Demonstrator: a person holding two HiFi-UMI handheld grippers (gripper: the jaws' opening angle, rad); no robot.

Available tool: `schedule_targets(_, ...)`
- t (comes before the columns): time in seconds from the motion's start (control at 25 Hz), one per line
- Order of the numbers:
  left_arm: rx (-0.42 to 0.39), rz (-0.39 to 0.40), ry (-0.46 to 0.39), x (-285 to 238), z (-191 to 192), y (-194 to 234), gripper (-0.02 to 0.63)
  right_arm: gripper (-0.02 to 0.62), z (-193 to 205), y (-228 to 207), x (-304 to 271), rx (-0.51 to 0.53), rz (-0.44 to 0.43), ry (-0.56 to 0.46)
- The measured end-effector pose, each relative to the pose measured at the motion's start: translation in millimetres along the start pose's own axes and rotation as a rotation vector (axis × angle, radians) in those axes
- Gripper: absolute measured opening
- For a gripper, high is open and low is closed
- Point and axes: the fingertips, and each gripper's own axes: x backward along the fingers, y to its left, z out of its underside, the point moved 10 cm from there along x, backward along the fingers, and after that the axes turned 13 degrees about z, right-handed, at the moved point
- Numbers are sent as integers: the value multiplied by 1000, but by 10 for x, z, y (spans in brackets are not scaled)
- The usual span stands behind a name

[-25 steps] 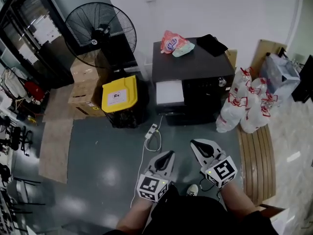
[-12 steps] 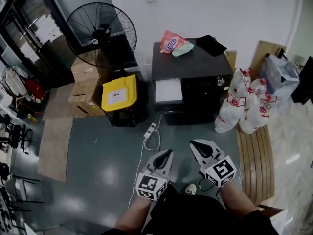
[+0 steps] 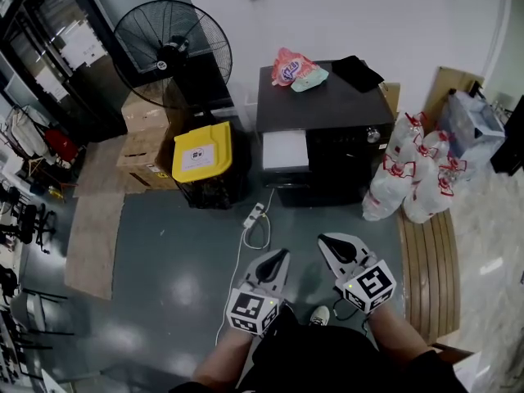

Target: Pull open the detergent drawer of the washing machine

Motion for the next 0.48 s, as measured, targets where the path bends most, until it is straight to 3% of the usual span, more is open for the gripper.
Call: schedule_targets(0.48,7,-12,-1,-10,-6,1,14,3,20,-37,-49,-9,-9,5)
